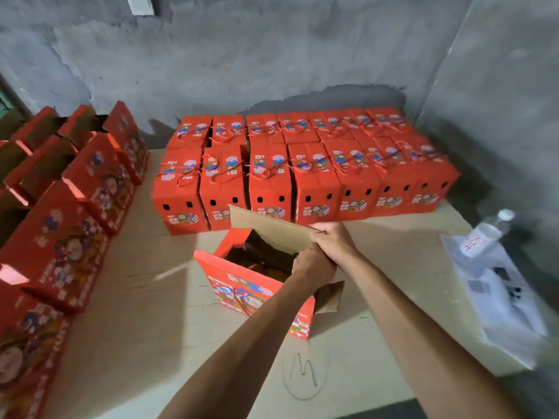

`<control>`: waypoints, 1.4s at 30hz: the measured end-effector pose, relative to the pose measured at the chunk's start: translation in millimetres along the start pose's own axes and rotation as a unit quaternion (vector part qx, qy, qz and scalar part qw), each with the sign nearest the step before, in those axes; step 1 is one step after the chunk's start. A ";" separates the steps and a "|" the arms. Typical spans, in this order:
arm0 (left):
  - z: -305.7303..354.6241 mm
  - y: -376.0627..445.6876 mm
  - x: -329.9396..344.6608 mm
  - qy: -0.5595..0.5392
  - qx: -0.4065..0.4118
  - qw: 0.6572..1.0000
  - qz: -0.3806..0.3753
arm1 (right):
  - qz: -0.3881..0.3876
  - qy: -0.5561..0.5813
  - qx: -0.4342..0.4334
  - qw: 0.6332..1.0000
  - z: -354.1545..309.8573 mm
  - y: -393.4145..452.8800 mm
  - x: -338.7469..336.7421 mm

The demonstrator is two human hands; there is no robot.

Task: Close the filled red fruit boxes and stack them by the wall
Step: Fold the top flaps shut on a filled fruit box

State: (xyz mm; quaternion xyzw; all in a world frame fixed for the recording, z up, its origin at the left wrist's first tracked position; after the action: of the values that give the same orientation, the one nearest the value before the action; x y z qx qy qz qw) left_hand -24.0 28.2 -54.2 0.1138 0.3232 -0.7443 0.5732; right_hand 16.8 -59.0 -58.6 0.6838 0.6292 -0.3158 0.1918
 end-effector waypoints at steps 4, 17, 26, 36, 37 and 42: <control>26.4 3.6 37.0 -0.104 0.006 0.994 -0.016 | 0.029 0.020 0.022 0.999 33.0 3.6 -32.8; 18.1 27.7 44.3 -0.240 -0.092 0.964 -0.066 | 0.162 -0.031 0.074 0.984 41.5 16.5 -34.7; -63.4 45.9 -34.7 -0.075 -0.019 0.997 -0.004 | 0.305 0.066 0.046 0.949 53.7 -0.5 -13.3; -94.8 39.3 -73.5 -0.026 0.056 0.969 0.238 | 0.264 -0.010 0.119 0.957 93.9 -2.4 15.9; -94.1 43.8 -72.0 0.010 0.039 0.974 0.221 | 0.274 -0.016 0.113 0.955 94.1 -1.4 17.1; -99.4 52.9 -52.7 0.023 -0.067 0.990 0.126 | 0.257 -0.044 0.073 0.963 95.1 13.0 8.9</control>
State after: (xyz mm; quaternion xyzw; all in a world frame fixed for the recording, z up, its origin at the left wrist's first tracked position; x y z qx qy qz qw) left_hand 21.8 123.0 -120.3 0.1325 0.3685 -0.6401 0.6610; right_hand 11.6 -116.9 -135.5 0.8200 0.3987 -0.3308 0.2433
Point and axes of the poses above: each hand's wrist, its own y-axis towards the middle knuckle, its own x-axis out of the palm, z = x × y, the point moved 3 cm from there along y, towards the middle knuckle, and after that the axes turned 12 degrees about -y, right-handed, at the moved point
